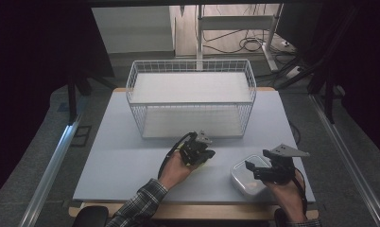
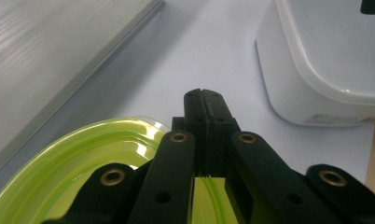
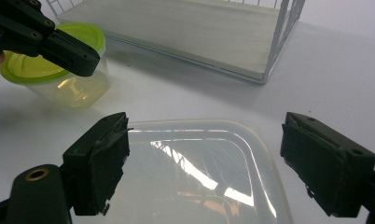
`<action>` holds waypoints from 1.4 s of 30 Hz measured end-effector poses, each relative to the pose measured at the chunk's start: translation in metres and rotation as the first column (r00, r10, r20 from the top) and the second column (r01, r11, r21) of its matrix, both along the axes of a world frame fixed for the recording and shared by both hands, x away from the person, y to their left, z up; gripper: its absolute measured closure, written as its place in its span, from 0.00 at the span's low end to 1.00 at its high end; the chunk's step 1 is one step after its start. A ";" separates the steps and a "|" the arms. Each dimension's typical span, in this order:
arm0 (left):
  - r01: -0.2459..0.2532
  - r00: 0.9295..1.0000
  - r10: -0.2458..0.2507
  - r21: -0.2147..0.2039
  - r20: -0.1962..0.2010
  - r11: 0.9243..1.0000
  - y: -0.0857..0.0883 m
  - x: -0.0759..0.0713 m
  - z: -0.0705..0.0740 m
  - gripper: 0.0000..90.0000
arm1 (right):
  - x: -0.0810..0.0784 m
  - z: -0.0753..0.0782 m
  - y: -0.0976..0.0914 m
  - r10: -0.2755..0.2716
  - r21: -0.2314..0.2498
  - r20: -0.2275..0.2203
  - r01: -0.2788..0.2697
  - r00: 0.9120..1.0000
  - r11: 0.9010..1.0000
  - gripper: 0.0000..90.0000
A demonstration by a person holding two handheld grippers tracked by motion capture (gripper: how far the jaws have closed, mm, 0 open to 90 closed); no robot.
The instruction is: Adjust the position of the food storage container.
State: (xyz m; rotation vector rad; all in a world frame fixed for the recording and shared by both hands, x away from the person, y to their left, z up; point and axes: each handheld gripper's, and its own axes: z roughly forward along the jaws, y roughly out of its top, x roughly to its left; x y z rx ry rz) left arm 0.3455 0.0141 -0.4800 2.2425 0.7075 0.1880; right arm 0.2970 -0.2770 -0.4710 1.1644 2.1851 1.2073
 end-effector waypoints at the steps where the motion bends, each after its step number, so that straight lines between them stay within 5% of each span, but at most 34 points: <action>1: 0.000 1.000 0.000 0.000 0.000 1.000 0.000 0.000 0.000 1.00 | 0.000 0.000 0.000 0.000 0.000 0.000 0.000 1.000 1.000 0.17; 27: -0.116 0.993 0.115 -0.021 -0.020 0.993 0.078 -0.011 -0.005 1.00 | 0.000 -0.001 0.001 0.006 -0.005 -0.007 -0.006 1.000 1.000 0.18; 42: -0.245 0.970 0.244 -0.025 -0.014 0.969 0.125 -0.011 -0.009 1.00 | 0.000 -0.002 0.000 0.008 -0.008 -0.009 -0.008 1.000 1.000 0.19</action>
